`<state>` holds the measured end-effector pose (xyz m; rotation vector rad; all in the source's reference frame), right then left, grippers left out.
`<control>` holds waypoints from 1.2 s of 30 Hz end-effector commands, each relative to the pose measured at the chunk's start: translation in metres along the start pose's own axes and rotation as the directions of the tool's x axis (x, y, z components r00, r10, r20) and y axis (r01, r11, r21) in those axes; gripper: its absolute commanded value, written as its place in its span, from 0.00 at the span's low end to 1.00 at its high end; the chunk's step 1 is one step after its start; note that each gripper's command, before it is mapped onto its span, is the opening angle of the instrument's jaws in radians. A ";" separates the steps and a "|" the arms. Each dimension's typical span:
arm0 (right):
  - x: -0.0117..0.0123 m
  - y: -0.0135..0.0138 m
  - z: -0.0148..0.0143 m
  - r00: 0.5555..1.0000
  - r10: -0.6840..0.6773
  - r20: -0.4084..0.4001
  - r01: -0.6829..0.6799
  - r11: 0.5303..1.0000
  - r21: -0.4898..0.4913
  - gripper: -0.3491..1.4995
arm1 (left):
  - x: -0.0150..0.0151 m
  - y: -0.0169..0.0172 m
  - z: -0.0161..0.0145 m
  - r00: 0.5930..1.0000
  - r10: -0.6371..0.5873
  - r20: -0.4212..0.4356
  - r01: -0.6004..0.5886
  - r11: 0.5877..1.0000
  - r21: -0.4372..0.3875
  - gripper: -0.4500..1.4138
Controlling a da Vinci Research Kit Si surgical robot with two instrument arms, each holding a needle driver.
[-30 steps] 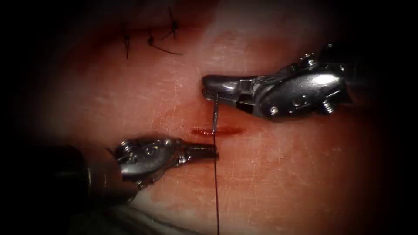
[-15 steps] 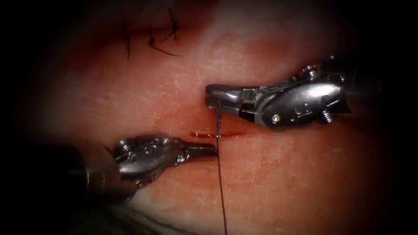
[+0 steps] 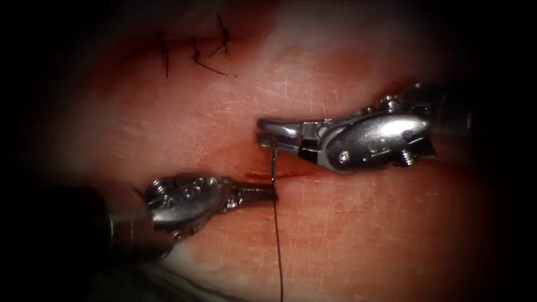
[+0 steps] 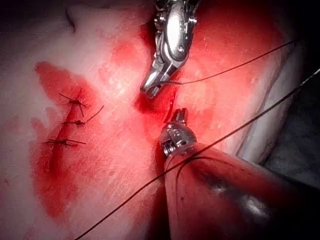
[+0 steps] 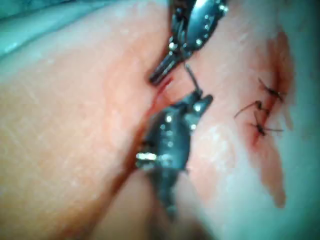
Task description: Wound Closure
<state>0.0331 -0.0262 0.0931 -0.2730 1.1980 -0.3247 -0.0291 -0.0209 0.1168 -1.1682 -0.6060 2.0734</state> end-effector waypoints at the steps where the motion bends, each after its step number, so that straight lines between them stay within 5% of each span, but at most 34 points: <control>1: -0.0004 -0.0007 0.0010 1.000 0.011 -0.002 -0.011 1.000 0.000 0.00 | -0.0006 0.0001 0.0008 1.000 -0.002 0.001 0.002 1.000 -0.003 0.23; 11: -0.0023 -0.0023 0.0016 0.995 0.102 0.022 -0.102 0.994 0.024 0.00 | -0.0006 0.0001 0.0009 1.000 -0.002 0.001 0.002 1.000 -0.003 0.23; 21: -0.0018 0.0002 0.0012 0.970 0.240 0.030 -0.240 0.971 -0.019 0.00 | -0.0006 0.0003 0.0010 1.000 -0.003 0.000 0.003 1.000 -0.001 0.23; 30: -0.0029 -0.0002 0.0010 0.889 0.454 0.052 -0.453 0.891 -0.030 0.00 | -0.0006 0.0003 0.0010 1.000 -0.003 0.000 0.003 1.000 -0.001 0.22; 36: -0.0021 0.0022 0.0002 0.812 0.582 0.045 -0.578 0.812 -0.083 0.00 | -0.0007 0.0003 0.0011 1.000 -0.002 0.000 0.002 1.000 -0.001 0.21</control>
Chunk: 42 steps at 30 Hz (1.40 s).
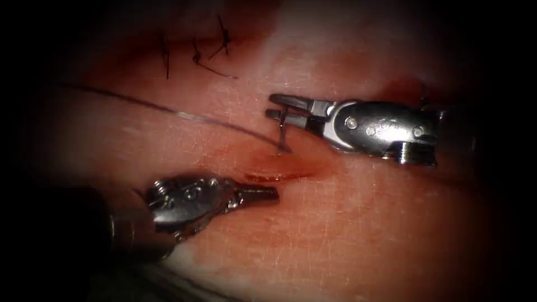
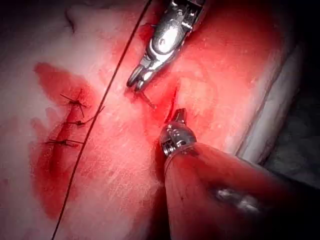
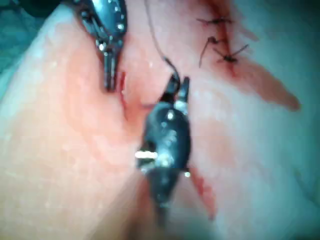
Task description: Wound Closure
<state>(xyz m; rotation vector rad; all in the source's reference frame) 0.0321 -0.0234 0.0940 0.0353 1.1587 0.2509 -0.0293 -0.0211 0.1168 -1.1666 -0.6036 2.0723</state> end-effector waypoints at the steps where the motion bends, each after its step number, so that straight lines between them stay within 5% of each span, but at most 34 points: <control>1: 0.0003 0.0002 0.0007 1.000 0.026 -0.009 -0.027 1.000 -0.006 0.00 | -0.0007 0.0001 0.0009 1.000 -0.001 0.001 0.001 1.000 -0.003 0.21; 16: 0.0032 0.0026 -0.0004 0.974 0.224 -0.042 -0.226 0.974 -0.033 0.00 | -0.0013 0.0001 0.0014 1.000 0.004 0.006 -0.004 1.000 0.004 0.20; 27: 0.0024 0.0021 -0.0001 0.947 0.322 0.011 -0.322 0.947 0.002 0.00 | -0.0017 -0.0003 0.0014 1.000 0.009 0.015 -0.009 1.000 0.005 0.19; 42: 0.0005 0.0004 0.0013 0.845 0.517 0.138 -0.531 0.841 0.104 0.00 | -0.0019 -0.0007 0.0008 1.000 0.012 0.025 -0.013 1.000 0.005 0.19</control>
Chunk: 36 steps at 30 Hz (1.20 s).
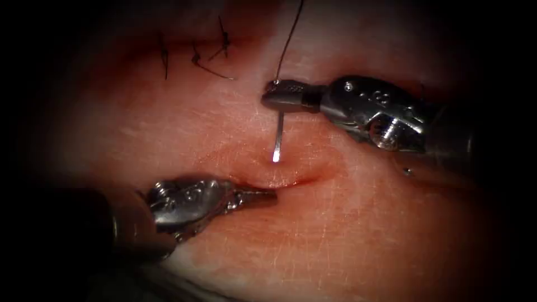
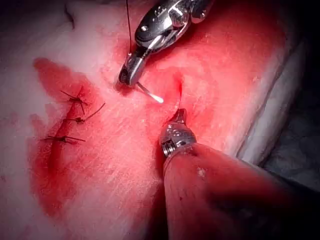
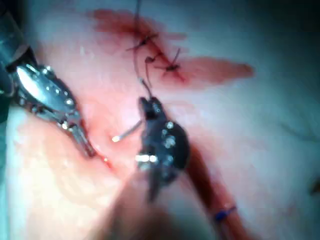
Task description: Wound Closure
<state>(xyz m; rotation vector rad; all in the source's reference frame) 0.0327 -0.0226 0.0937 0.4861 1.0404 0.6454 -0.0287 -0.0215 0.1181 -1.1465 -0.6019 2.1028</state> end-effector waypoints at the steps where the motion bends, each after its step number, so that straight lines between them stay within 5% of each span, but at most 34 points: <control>1: -0.0001 -0.0001 0.0008 1.000 0.012 0.001 -0.012 1.000 0.008 0.00 | -0.0006 0.0001 0.0007 1.000 -0.002 0.000 0.002 1.000 -0.001 0.19; 12: 0.0004 0.0003 0.0001 0.996 0.088 0.032 -0.090 0.993 0.076 0.00 | -0.0012 -0.0002 0.0003 1.000 0.004 0.009 -0.004 1.000 0.000 0.19; 16: 0.0023 0.0005 -0.0009 0.984 -0.179 -0.017 0.179 0.984 -0.026 0.00 | -0.0014 -0.0002 0.0003 1.000 0.005 0.012 -0.005 1.000 0.002 0.19; 19: 0.0034 0.0002 -0.0016 0.894 -0.447 -0.019 0.446 0.893 -0.057 0.00 | -0.0015 -0.0002 0.0004 1.000 0.006 0.012 -0.006 1.000 0.003 0.19; 20: 0.0033 -0.0005 -0.0017 0.807 -0.591 -0.018 0.589 0.806 -0.063 0.00 | -0.0015 -0.0002 0.0005 1.000 0.006 0.012 -0.006 1.000 0.003 0.19; 22: 0.0027 -0.0013 -0.0013 0.752 -0.659 -0.020 0.656 0.751 -0.072 0.00 | -0.0015 -0.0002 0.0005 1.000 0.006 0.012 -0.006 1.000 0.003 0.19; 26: 0.0022 -0.0036 -0.0006 0.532 -0.847 -0.009 0.832 0.525 -0.178 0.00 | -0.0015 -0.0001 0.0005 1.000 0.006 0.011 -0.006 1.000 0.003 0.18; 36: -0.0005 -0.0048 0.0003 0.406 -0.914 -0.025 0.903 0.405 -0.147 0.00 | -0.0015 -0.0001 0.0005 1.000 0.006 0.011 -0.006 1.000 0.003 0.18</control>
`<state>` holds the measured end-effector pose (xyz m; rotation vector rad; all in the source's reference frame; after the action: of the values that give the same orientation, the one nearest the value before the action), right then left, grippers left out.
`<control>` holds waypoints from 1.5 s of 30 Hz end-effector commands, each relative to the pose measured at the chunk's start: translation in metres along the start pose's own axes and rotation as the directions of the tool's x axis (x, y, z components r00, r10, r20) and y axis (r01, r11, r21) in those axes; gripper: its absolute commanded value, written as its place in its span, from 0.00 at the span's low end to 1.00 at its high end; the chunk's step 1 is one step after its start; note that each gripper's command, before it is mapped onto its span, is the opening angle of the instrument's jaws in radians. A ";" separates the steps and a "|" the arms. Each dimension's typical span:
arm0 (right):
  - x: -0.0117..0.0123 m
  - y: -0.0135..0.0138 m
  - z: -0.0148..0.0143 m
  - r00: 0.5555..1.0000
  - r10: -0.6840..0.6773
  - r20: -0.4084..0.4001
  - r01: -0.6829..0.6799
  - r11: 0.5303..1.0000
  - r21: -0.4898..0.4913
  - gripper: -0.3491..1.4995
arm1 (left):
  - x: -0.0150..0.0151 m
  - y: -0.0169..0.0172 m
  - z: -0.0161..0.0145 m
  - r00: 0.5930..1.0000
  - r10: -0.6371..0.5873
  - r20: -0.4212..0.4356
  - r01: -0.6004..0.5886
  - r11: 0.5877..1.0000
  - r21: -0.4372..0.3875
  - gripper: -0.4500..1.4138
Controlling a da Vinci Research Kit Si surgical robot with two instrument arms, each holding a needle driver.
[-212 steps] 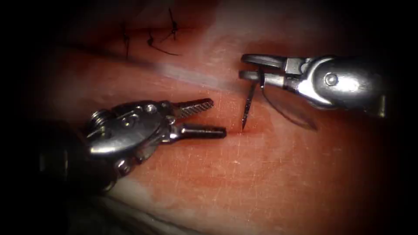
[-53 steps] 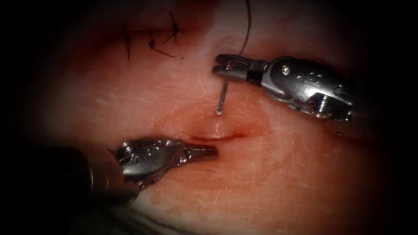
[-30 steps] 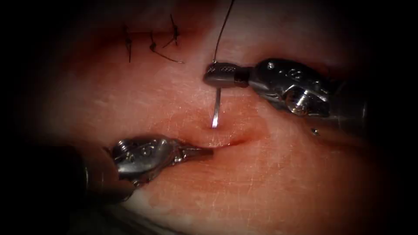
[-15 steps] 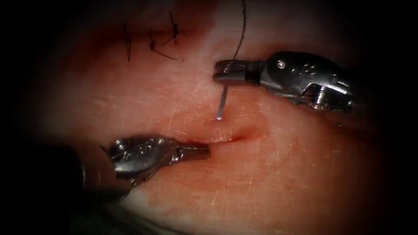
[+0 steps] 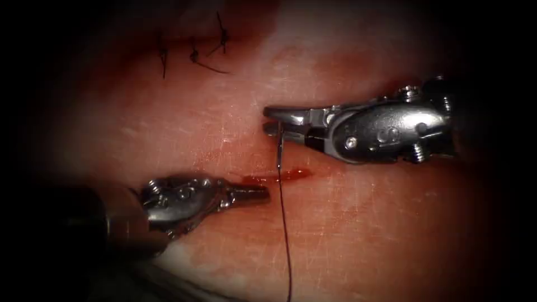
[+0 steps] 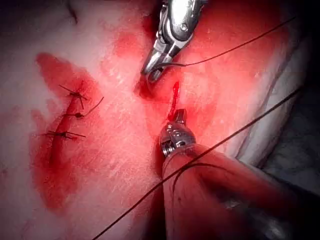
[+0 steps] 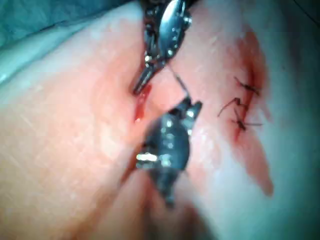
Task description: Wound Closure
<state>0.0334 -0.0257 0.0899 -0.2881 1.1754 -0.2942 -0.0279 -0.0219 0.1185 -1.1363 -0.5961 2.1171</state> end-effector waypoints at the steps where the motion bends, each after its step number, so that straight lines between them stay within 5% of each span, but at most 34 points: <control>1: -0.0009 -0.0015 0.0011 1.000 -0.007 0.003 0.007 1.000 0.017 0.00 | -0.0006 0.0001 0.0008 1.000 -0.002 0.001 0.002 1.000 -0.003 0.18; 11: -0.0058 -0.0060 0.0018 0.999 0.012 0.044 -0.016 0.994 0.107 0.00 | -0.0006 0.0001 0.0008 1.000 -0.002 0.001 0.002 1.000 -0.003 0.18; 20: -0.0074 -0.0068 0.0011 0.992 0.080 0.095 -0.093 0.985 0.148 0.00 | -0.0006 0.0001 0.0008 1.000 -0.002 0.001 0.002 1.000 -0.003 0.17; 36: -0.0016 0.0026 -0.0001 0.985 0.166 0.037 -0.166 0.986 0.000 0.00 | -0.0006 0.0002 0.0009 1.000 -0.002 0.001 0.002 1.000 -0.002 0.17; 45: -0.0018 0.0036 -0.0001 0.984 0.174 0.033 -0.175 0.985 0.003 0.00 | -0.0006 0.0002 0.0010 1.000 -0.002 0.000 0.002 1.000 -0.002 0.17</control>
<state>0.0322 -0.0215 0.0892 -0.1744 1.1587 -0.1343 -0.0281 -0.0219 0.1185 -1.1363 -0.5949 2.1166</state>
